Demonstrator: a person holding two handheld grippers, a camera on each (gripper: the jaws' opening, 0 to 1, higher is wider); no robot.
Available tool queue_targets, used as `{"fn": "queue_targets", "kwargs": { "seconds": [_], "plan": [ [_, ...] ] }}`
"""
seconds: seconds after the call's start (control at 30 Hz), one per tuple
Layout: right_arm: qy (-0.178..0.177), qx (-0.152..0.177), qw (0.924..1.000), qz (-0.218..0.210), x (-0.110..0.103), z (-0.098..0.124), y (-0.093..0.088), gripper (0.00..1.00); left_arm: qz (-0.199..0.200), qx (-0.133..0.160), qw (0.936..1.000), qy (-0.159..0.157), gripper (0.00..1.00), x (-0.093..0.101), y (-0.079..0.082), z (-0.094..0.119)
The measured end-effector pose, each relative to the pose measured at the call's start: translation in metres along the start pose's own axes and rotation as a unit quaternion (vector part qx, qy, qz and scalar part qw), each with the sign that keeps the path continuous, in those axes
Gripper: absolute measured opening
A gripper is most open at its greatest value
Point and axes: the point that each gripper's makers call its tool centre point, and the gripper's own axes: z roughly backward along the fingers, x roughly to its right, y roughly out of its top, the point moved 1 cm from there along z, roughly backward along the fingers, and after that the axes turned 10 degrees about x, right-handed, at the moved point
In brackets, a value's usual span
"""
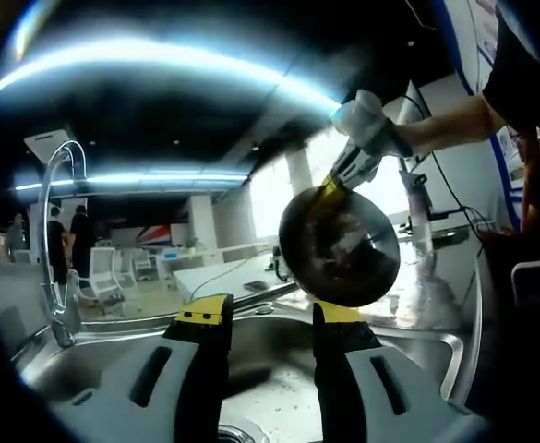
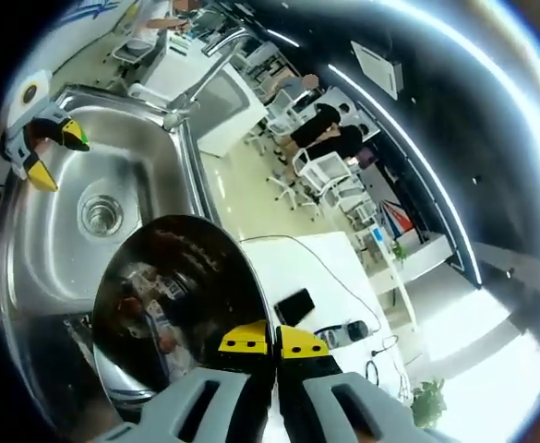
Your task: Pick up bowl with dirty water move over sink pour dirty water into sink return bowl to place
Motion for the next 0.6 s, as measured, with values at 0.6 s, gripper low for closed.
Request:
{"fn": "queue_targets", "kwargs": {
  "seconds": [0.6],
  "plan": [
    [0.005,-0.045,0.9966,-0.069,0.007,0.012,-0.044,0.00,-0.005,-0.004,1.0000,0.004,0.34,-0.002,-0.003,0.000]
  ]
}}
